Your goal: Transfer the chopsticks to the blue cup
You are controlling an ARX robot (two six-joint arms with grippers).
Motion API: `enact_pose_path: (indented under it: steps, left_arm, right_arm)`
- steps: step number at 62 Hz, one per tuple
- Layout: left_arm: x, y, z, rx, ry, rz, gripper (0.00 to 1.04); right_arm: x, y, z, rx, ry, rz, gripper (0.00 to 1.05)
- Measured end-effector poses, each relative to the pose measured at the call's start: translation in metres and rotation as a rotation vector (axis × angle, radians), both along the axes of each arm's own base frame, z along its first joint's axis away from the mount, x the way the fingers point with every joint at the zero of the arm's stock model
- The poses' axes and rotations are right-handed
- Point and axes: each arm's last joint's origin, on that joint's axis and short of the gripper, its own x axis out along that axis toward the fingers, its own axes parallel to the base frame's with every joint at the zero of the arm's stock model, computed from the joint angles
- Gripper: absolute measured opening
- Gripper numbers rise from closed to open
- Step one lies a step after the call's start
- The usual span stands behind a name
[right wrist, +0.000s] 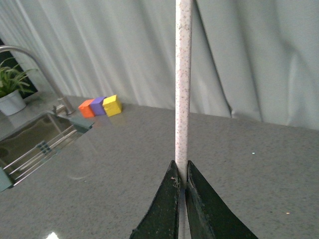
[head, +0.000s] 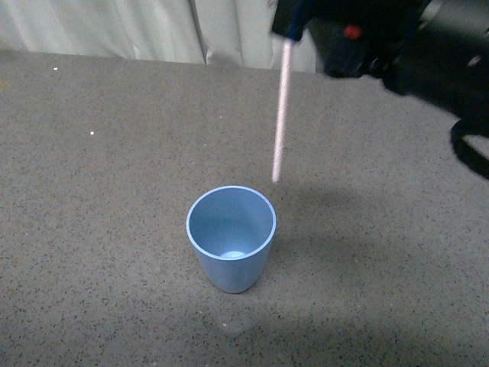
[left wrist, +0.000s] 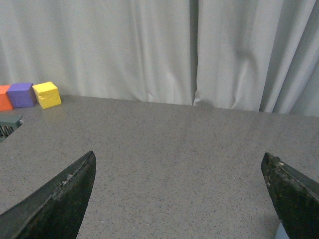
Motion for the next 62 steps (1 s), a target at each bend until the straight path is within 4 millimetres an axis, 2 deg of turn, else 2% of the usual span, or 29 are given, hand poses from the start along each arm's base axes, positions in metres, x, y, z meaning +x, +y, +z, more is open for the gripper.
enact_pose_path:
  steps: [13,27,34,41,47,51,55,58,62]
  left_arm:
    - [0.000,0.000,0.000,0.000,0.000,0.000,0.98]
    - [0.000,0.000,0.000,0.000,0.000,0.000,0.98]
    - [0.000,0.000,0.000,0.000,0.000,0.000,0.98]
    - [0.000,0.000,0.000,0.000,0.000,0.000,0.98]
    - [0.000,0.000,0.000,0.000,0.000,0.000,0.98]
    - [0.000,0.000,0.000,0.000,0.000,0.000,0.98]
    - [0.000,0.000,0.000,0.000,0.000,0.000,0.98]
    - [0.000,0.000,0.000,0.000,0.000,0.000,0.98]
    - [0.000,0.000,0.000,0.000,0.000,0.000,0.98]
  right_arm:
    - [0.006,0.027,-0.019,-0.023,0.037,0.074,0.01]
    - [0.008,0.032,-0.035,-0.079,0.092,0.082,0.02]
    - [0.008,0.030,-0.034,-0.082,0.089,0.093,0.27]
    - [0.008,0.028,-0.031,-0.083,0.081,0.092,0.45]
    - [0.008,0.025,-0.024,-0.078,0.067,0.087,0.66]
    - [0.006,0.019,-0.019,-0.085,0.067,0.052,0.82]
    - [0.006,0.013,-0.016,-0.098,0.077,-0.018,0.93]
    - [0.007,0.006,-0.013,-0.111,0.095,-0.084,0.97]
    - [0.007,-0.006,-0.011,-0.137,0.123,-0.186,0.95]
